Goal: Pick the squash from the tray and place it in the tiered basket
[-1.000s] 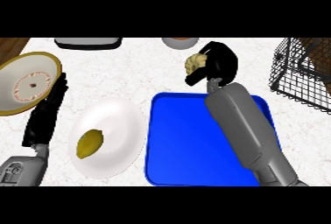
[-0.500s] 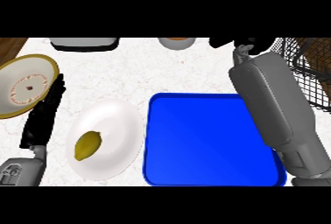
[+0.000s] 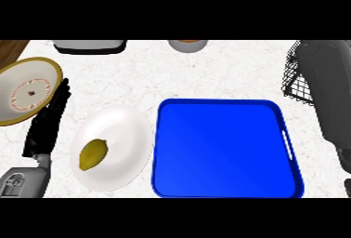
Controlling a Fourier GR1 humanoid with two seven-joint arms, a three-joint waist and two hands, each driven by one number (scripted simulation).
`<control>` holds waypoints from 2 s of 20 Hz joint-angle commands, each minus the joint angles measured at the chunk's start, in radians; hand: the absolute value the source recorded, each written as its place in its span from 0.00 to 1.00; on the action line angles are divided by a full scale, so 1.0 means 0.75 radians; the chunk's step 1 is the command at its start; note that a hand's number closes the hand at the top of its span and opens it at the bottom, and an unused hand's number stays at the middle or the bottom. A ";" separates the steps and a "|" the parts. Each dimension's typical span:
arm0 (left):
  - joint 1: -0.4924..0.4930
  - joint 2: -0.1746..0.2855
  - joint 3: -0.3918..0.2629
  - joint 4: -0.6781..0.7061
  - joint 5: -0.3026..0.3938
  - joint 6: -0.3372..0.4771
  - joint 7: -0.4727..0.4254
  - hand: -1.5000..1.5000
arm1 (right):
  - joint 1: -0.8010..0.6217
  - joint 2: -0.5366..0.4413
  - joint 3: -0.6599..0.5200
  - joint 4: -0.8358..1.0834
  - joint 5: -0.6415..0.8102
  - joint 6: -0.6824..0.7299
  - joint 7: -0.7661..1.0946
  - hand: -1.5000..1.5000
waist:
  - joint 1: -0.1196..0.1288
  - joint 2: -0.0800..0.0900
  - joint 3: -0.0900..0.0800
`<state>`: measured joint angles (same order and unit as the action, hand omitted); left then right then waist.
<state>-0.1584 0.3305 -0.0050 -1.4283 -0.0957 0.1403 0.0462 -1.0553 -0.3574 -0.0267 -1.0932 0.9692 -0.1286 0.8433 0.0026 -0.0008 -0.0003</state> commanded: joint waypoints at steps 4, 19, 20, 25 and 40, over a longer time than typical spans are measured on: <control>0.000 -0.028 -0.023 -0.080 -0.048 0.005 0.051 0.50 | -0.064 -0.119 -0.044 0.206 0.019 0.042 -0.174 1.00 | 0.016 0.005 0.001; 0.001 0.000 0.061 -0.001 -0.020 -0.065 -0.014 0.50 | -0.069 -0.420 -0.049 0.643 0.244 -0.020 -0.418 1.00 | 0.020 0.007 0.000; 0.036 -0.042 0.027 -0.057 -0.035 -0.037 -0.007 0.50 | -0.032 -0.448 -0.057 0.660 0.236 -0.029 -0.474 1.00 | 0.021 0.007 0.001; 0.024 -0.041 0.034 -0.096 -0.036 -0.048 0.049 0.50 | -0.029 -0.510 -0.150 0.802 0.142 -0.034 -0.699 1.00 | 0.028 0.011 0.002; -0.054 -0.011 0.092 -0.027 -0.037 -0.100 0.049 0.50 | 0.046 -0.432 -0.422 1.022 -0.124 -0.098 -0.787 0.00 | 0.030 0.014 0.002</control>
<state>-0.1820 0.2901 0.0325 -1.4563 -0.1424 0.1001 0.0840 -1.0319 -0.7066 -0.3086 -0.3545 0.9078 -0.1522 0.2652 0.0219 0.0090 0.0013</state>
